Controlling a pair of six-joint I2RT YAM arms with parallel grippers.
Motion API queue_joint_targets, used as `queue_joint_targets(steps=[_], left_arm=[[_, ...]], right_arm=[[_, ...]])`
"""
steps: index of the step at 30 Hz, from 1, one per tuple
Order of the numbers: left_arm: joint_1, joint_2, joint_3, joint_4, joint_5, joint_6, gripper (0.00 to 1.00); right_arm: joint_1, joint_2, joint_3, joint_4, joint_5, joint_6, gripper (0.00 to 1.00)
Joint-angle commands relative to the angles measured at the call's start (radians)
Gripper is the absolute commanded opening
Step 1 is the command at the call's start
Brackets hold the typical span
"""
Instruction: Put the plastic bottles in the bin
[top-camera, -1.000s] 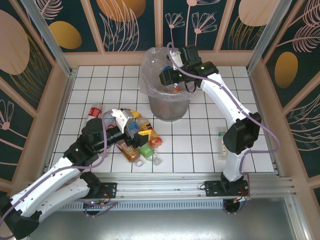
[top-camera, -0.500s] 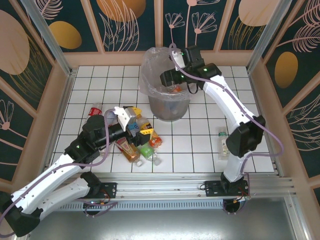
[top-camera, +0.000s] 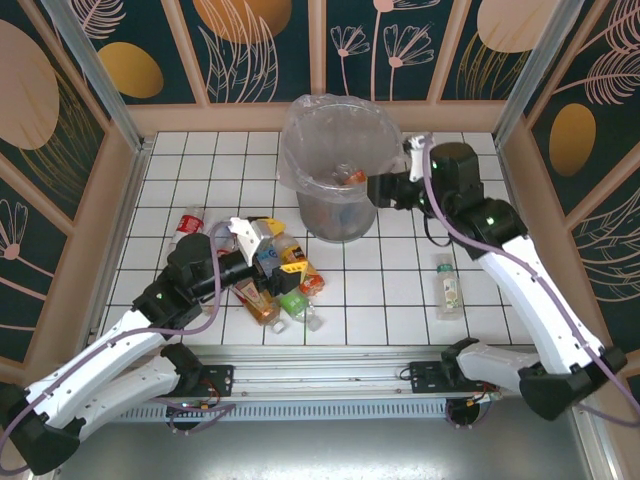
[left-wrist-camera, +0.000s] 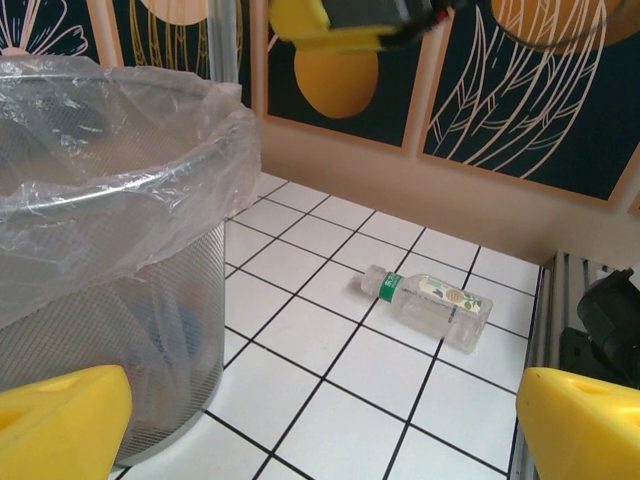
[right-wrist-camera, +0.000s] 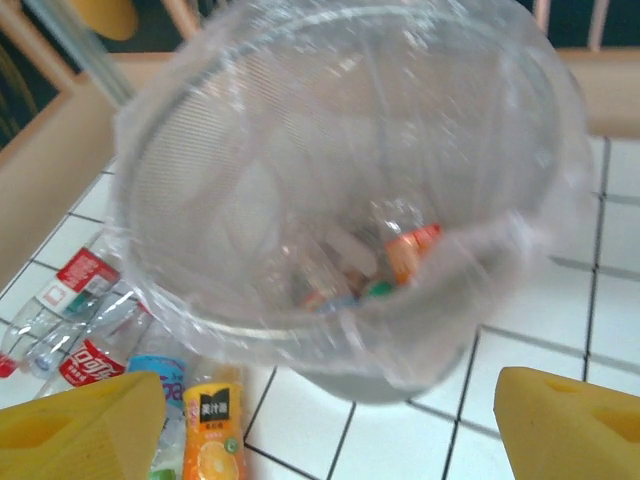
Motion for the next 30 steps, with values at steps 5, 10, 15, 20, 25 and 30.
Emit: queue_joint_targets(steps=[5, 10, 15, 20, 25, 30], left_arm=[[-0.002, 0.016, 0.019, -0.027, 0.052, 0.014, 0.99], [-0.003, 0.028, 0.027, -0.036, 0.068, 0.016, 0.98], [-0.004, 0.029, 0.036, -0.046, 0.076, 0.013, 0.98], [-0.003, 0.029, 0.04, -0.056, 0.086, 0.017, 0.99], [-0.003, 0.026, 0.041, -0.06, 0.094, 0.016, 0.98], [-0.003, 0.028, 0.043, -0.06, 0.105, 0.018, 0.99]], right_arm=[[-0.001, -0.13, -0.249, -0.06, 0.307, 0.301, 0.88], [-0.024, -0.176, -0.396, -0.057, 0.42, 0.39, 0.92], [-0.115, -0.163, -0.517, 0.0, 0.405, 0.405, 0.99], [-0.191, -0.154, -0.611, 0.037, 0.437, 0.445, 0.99], [-0.217, -0.144, -0.703, 0.064, 0.459, 0.495, 0.99], [-0.216, -0.117, -0.746, 0.096, 0.416, 0.503, 0.99]])
